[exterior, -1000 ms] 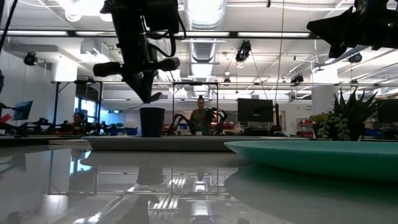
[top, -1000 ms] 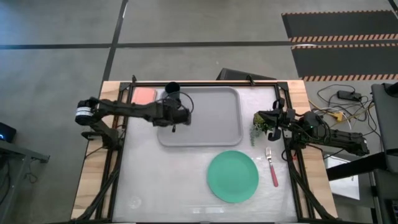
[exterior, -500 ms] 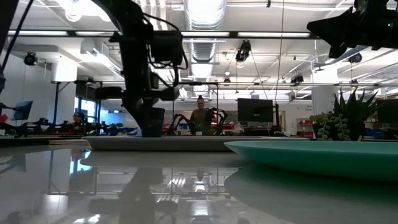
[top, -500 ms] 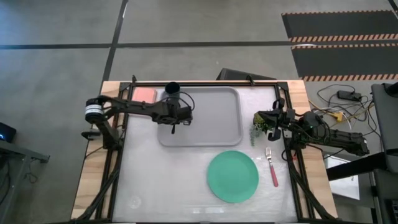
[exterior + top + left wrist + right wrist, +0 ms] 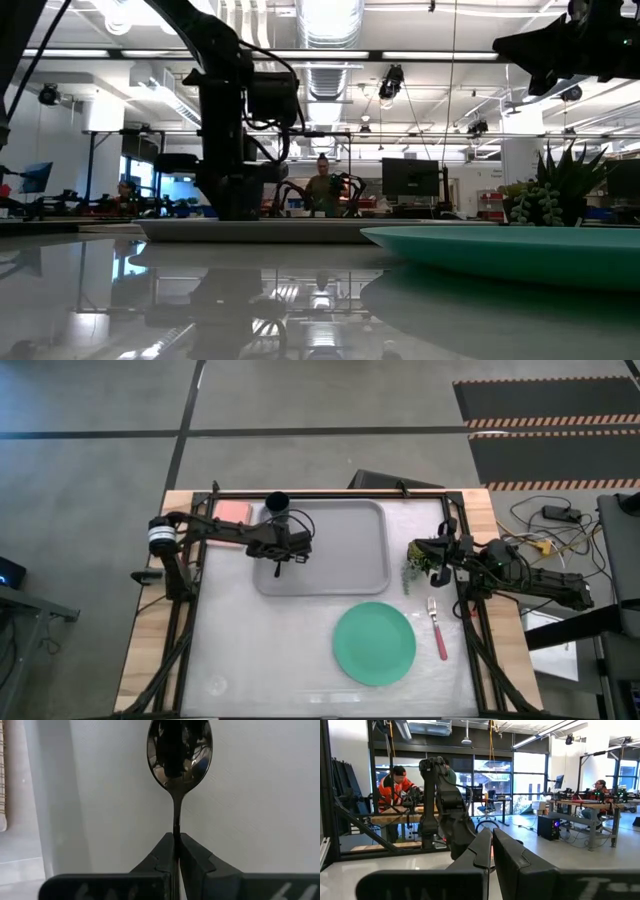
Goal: Pick and place plate/cup/fork/spoon on tray
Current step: Put the black spoon on the gray serving tray to the bottom of the black cup, then put the pink fork on the gray serving tray left beside the black spoon
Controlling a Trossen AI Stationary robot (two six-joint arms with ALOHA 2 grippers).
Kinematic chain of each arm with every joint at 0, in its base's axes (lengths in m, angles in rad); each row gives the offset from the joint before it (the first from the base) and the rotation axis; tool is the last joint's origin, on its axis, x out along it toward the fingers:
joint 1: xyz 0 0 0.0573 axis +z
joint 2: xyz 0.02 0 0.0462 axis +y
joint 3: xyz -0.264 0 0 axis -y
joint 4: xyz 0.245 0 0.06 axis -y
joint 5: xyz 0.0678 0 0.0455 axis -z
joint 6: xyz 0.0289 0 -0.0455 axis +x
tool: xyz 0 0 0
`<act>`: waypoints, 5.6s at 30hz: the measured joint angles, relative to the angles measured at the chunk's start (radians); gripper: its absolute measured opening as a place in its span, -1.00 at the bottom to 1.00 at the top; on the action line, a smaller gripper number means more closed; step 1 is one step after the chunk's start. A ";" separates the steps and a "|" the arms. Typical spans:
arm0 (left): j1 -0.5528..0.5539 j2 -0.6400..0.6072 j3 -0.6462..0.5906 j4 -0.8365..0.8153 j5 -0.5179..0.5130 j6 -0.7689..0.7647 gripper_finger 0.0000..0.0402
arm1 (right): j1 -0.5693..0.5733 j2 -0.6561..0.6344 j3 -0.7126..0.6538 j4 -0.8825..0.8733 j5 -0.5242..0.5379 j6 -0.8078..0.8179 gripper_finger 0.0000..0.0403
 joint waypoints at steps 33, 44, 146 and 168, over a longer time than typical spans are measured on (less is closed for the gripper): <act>-0.182 -0.351 -0.023 0.129 -0.033 0.630 -0.46 | 0.003 0.001 0.000 0.065 -0.114 0.140 -0.96; -0.349 -0.617 -0.288 0.735 0.055 1.324 -0.46 | 0.091 0.030 0.001 0.326 -0.159 0.514 -0.96; -0.347 -1.060 -0.543 0.809 0.045 1.395 -0.46 | 0.736 0.995 0.515 -1.147 -0.292 1.669 -0.93; -0.347 -1.099 -0.544 0.765 -0.050 1.419 -0.46 | 0.603 1.144 0.996 -1.253 0.009 1.806 -0.93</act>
